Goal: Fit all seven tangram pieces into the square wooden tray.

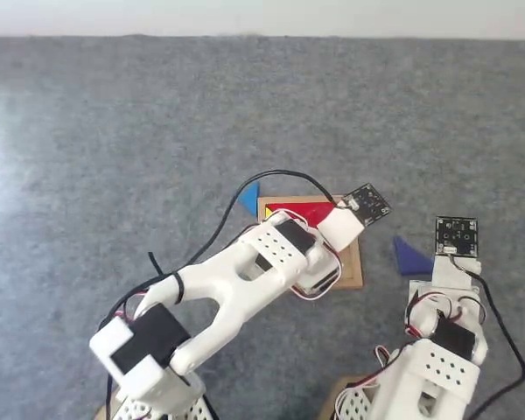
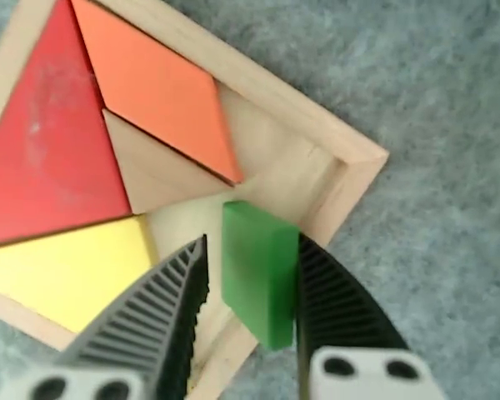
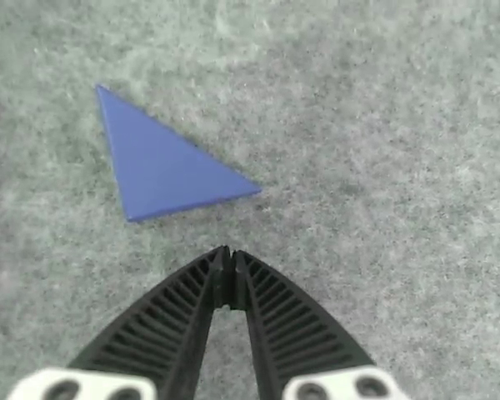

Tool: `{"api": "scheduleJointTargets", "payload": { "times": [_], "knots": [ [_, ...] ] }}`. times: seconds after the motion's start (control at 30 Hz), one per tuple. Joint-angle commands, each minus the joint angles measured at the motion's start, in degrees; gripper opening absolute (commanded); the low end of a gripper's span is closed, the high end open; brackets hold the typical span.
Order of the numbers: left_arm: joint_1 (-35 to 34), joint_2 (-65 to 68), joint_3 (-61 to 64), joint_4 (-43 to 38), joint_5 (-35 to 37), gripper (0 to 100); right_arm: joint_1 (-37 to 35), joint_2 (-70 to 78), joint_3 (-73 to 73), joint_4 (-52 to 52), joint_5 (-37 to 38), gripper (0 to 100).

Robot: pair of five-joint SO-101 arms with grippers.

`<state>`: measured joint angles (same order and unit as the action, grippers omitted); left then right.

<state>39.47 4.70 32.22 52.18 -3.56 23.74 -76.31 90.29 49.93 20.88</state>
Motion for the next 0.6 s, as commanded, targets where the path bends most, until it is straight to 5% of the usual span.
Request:
{"api": "scheduleJointTargets", "payload": {
  "times": [0.0, 0.57],
  "knots": [
    [-2.29, -1.05, -1.80, 1.05, 0.53, 15, 0.22, -0.75, -1.58, -1.01, 0.53, 0.9],
    [-10.99, -1.05, -7.69, 3.78, -2.29, 15, 0.13, -0.75, -1.58, -0.92, 0.53, 0.9]
  ]
}}
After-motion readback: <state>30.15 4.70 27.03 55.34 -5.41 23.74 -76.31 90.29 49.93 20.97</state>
